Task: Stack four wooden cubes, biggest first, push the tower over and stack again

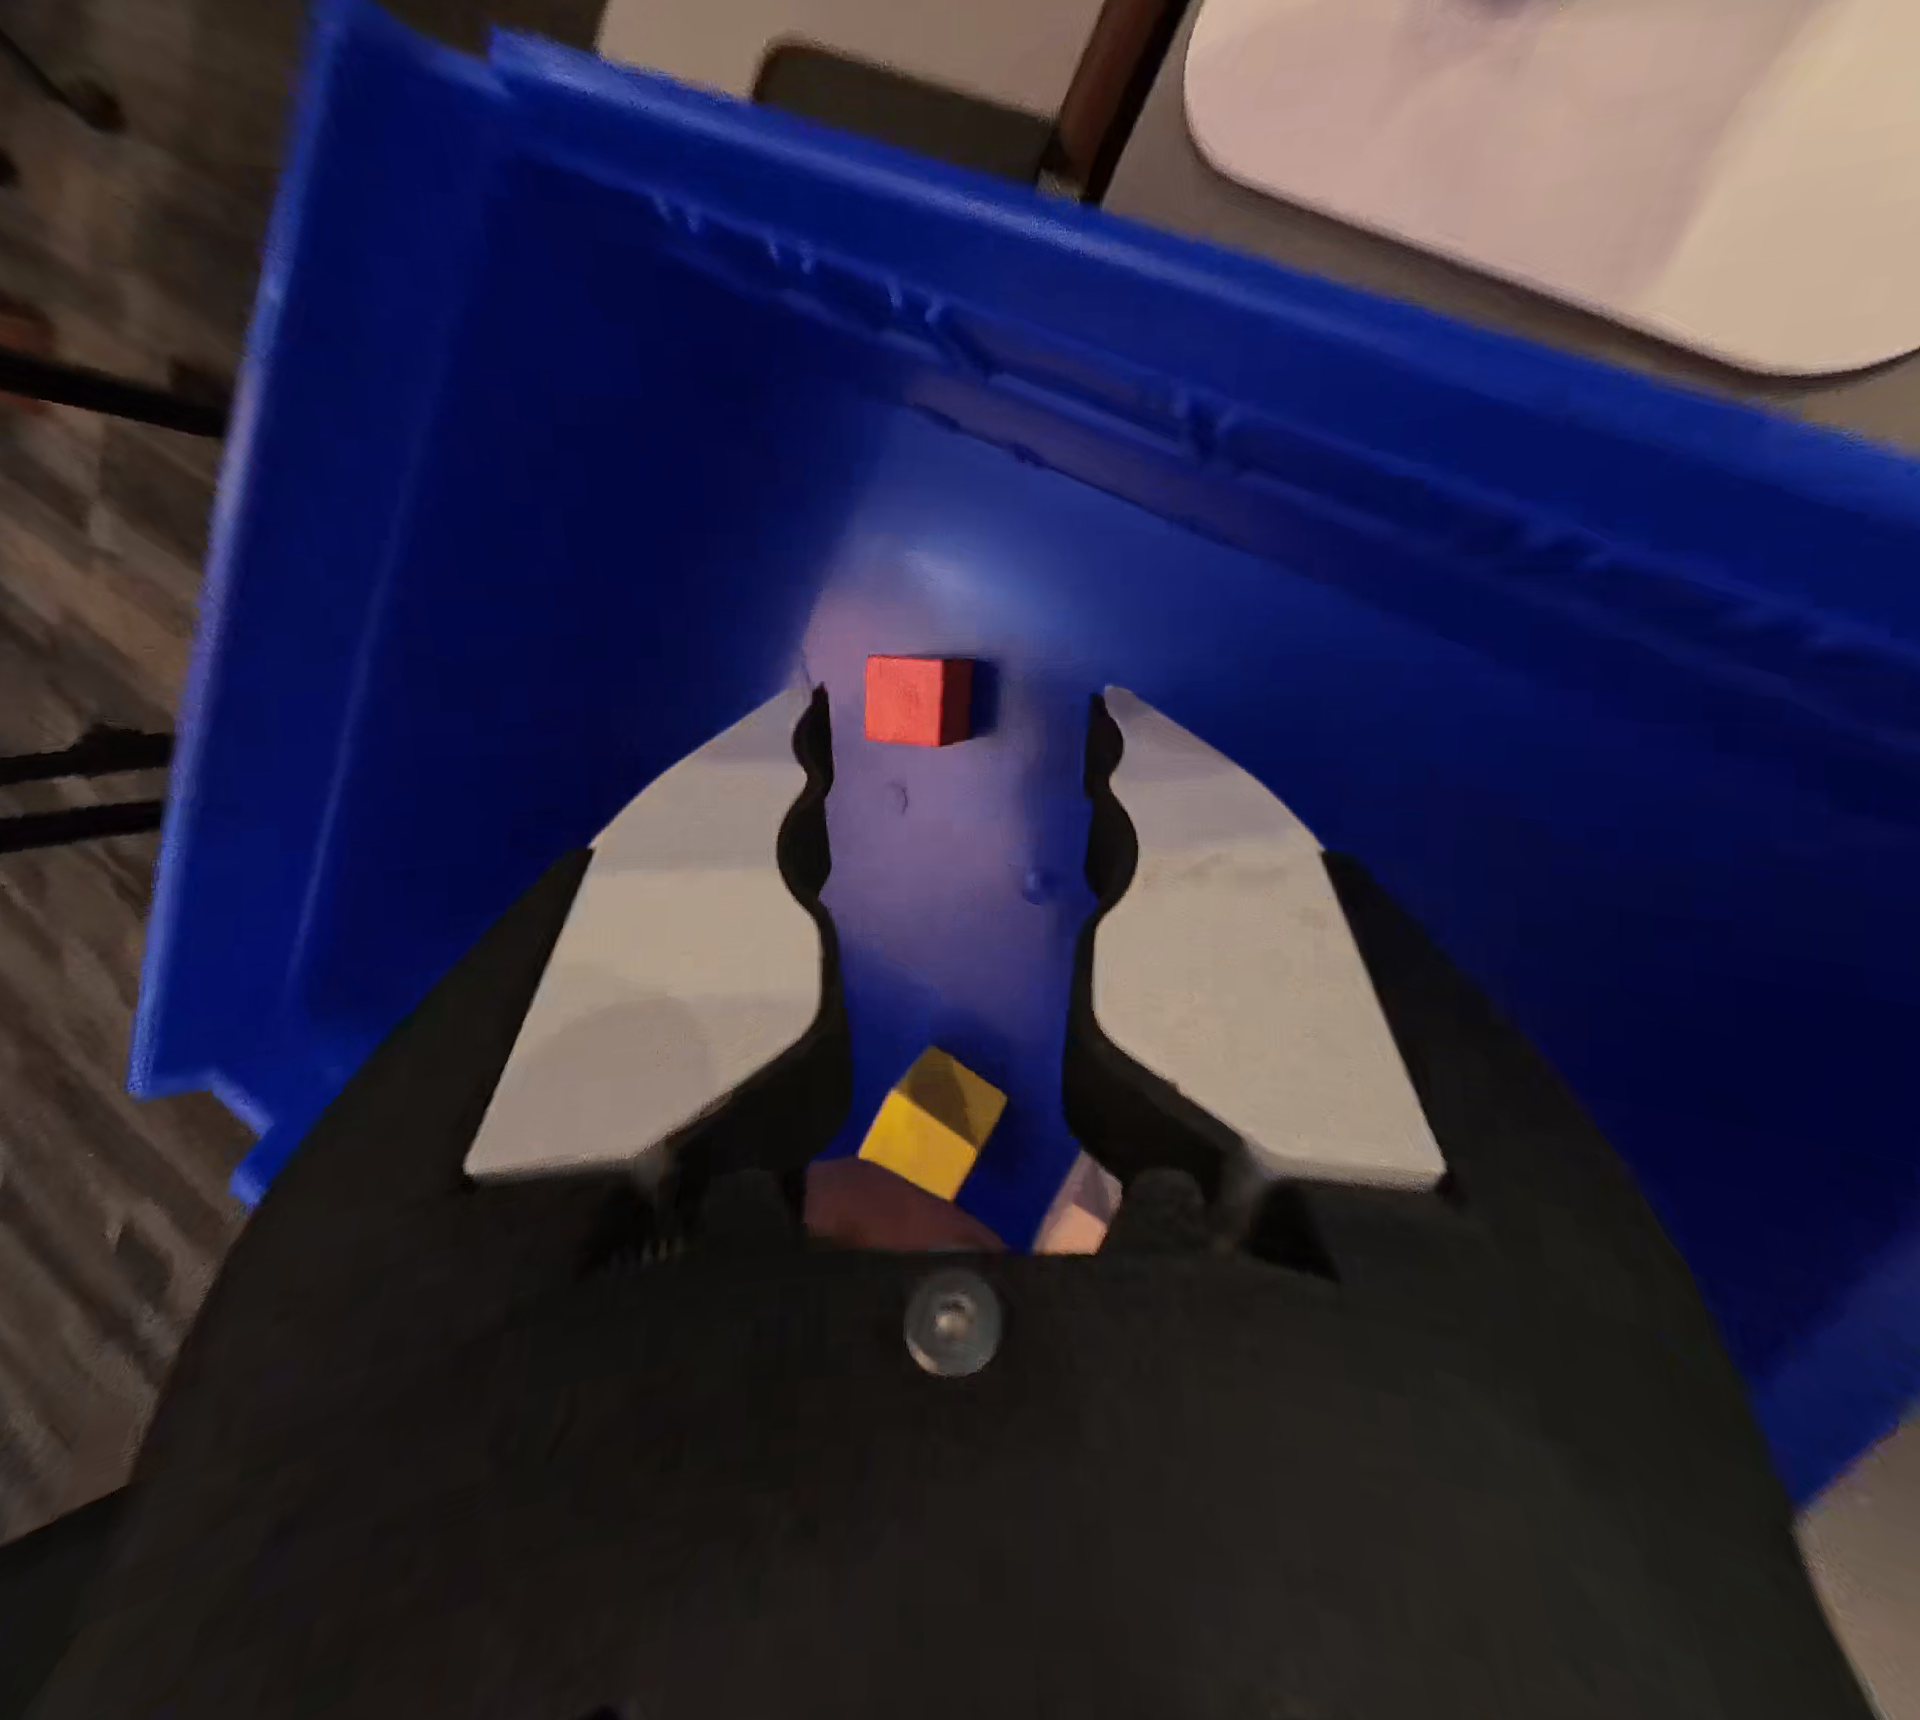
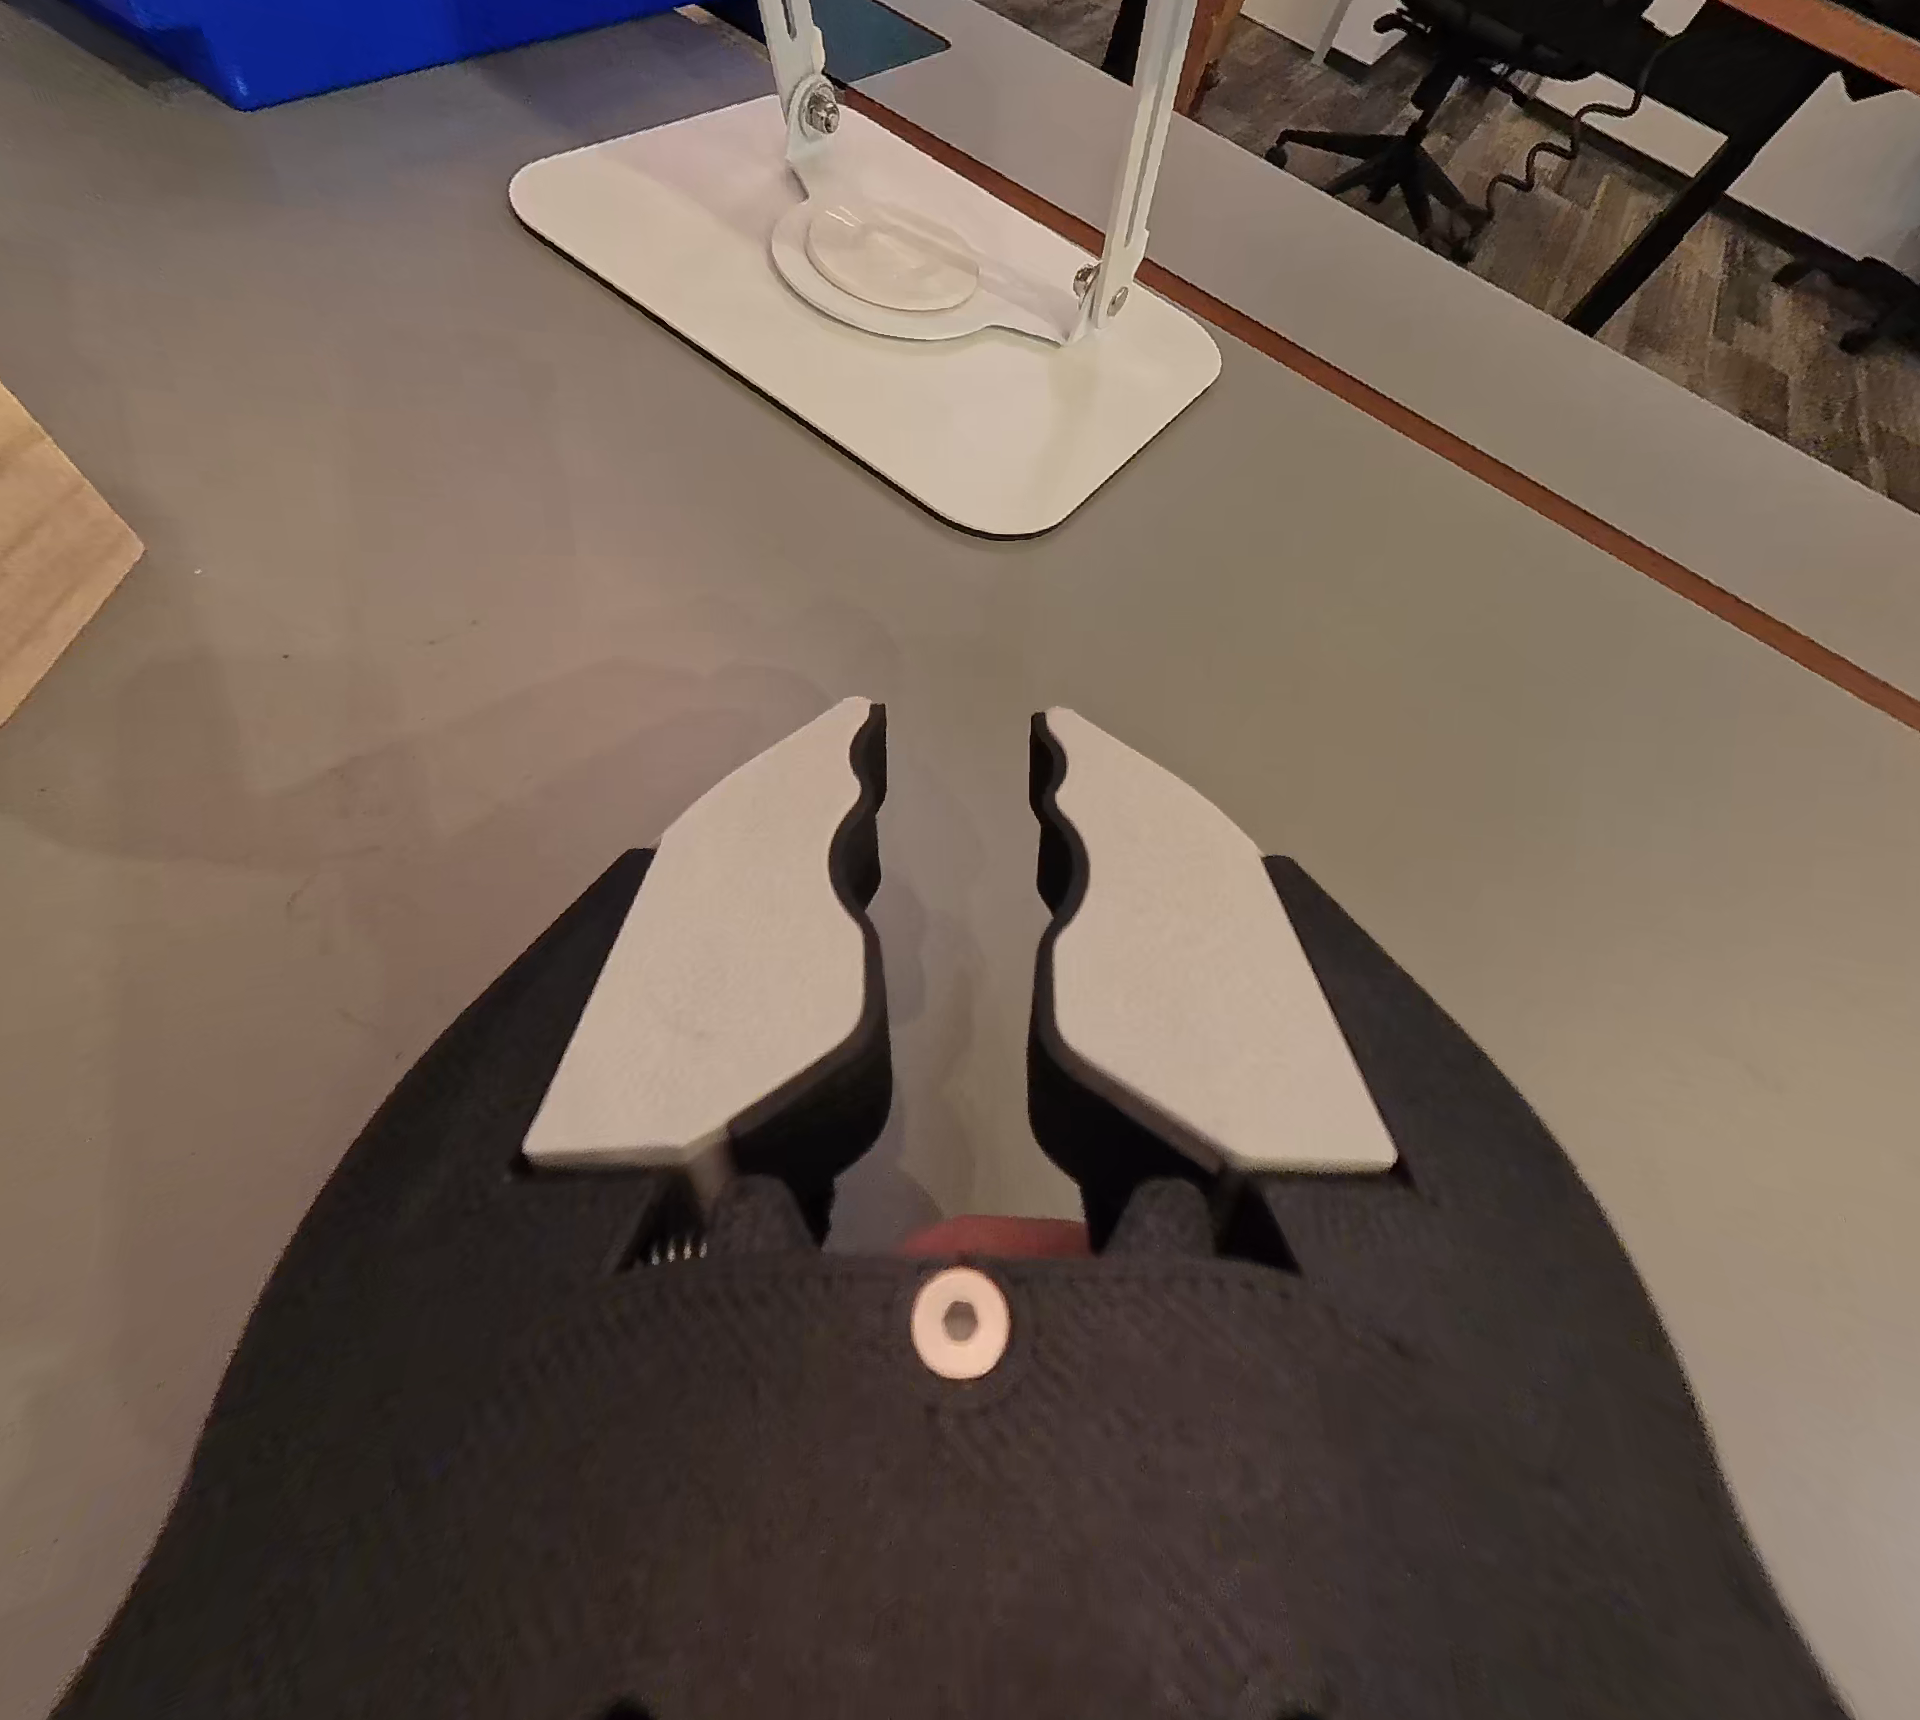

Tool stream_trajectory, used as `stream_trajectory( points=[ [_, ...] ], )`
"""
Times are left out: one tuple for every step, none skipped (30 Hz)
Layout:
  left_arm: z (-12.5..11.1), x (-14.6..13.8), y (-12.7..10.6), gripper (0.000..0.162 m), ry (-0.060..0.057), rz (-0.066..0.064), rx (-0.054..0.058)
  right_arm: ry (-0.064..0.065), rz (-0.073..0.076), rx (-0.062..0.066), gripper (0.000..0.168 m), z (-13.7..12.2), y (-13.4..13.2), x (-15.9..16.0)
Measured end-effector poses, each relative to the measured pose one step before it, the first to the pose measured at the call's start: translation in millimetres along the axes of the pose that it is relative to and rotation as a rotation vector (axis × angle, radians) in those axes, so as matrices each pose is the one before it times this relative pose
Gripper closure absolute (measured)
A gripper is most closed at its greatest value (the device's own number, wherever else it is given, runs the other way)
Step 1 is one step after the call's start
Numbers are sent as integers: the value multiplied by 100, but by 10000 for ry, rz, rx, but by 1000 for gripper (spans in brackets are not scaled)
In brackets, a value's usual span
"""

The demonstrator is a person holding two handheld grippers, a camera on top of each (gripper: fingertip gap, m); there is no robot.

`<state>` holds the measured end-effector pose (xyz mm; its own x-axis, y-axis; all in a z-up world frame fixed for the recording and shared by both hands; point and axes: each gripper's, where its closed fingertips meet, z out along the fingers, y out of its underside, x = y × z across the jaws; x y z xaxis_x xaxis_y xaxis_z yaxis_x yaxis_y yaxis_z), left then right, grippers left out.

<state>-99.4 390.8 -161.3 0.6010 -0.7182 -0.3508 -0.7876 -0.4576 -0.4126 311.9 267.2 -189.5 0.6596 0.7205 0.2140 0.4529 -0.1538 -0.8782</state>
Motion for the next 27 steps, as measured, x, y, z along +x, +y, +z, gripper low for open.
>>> stream_trajectory(
  points=[
    [999,-527,732,115,-73,206,-605,-13,16,-11,142,13,13,8],
    [855,-386,425,114,-6,125,-373,-13,-2,-21,142,21,19,-23],
    [668,62,102,115,293,-109,-108,-13,-23,-27,142,31,37,-32],
    [603,52,298,115,270,-154,-225,-7,-33,-20,142,17,20,-44],
    [571,0,291,115,161,1,-187,-3,-27,-9,142,19,10,-36],
    [498,71,138,118,189,-69,-35,-7,-14,-2,142,-3,-3,-27],
    [509,126,279,123,251,-216,-118,-21,5,11,142,-10,-20,-43],
    [296,-32,-81,136,112,-110,137,-29,20,19,142,-8,-36,-49],
    [120,-170,-328,140,-36,-67,288,-21,12,9,142,2,-21,-34],
    [71,88,-166,140,91,-81,186,-5,-4,-3,142,10,-6,-16],
    [-79,133,-3,140,40,62,19,1,-4,1,142,-12,4,4],
    [-209,-258,267,140,-429,369,-192,0,12,13,142,-14,-15,0],
    [-390,-104,423,140,-373,317,-305,0,25,13,142,-23,-14,26],
    [-606,368,222,140,-55,130,-100,-5,26,10,142,-7,-20,13],
    [-934,244,-101,140,-183,40,177,-18,25,11,142,-19,-19,-17],
    [-1243,114,-120,140,-301,-48,213,-27,22,14,142,-1,-25,-56],
    [-1466,436,-99,140,-137,-29,210,-23,-2,6,142,-1,-26,-68],
    [-1725,647,-383,140,-83,7,429,-18,-28,-6,142,16,-8,-80],
    [-1898,747,-581,140,-74,-151,575,-9,-35,-7,142,26,-3,-72],
    [-1875,1071,-600,140,29,-194,563,3,-29,-3,142,7,-4,-39],
    [-1797,1341,-415,140,-31,95,413,0,-11,2,142,-6,-7,-27],
    [-1635,1575,-237,140,-57,246,283,-4,4,12,142,-9,-18,-6],
    [-1204,1857,-136,140,119,103,189,-2,5,18,142,-17,-20,-6],
    [-853,1947,32,140,107,155,115,-11,6,12,142,-15,-17,-24],
    [-630,1983,41,140,77,142,99,-8,-10,5,142,9,-17,-38],
    [-347,2118,-28,141,189,33,89,1,-34,-3,142,0,1,-32],
    [-119,2160,59,140,169,166,47,6,-41,-9,142,10,18,-45]
  ],
)
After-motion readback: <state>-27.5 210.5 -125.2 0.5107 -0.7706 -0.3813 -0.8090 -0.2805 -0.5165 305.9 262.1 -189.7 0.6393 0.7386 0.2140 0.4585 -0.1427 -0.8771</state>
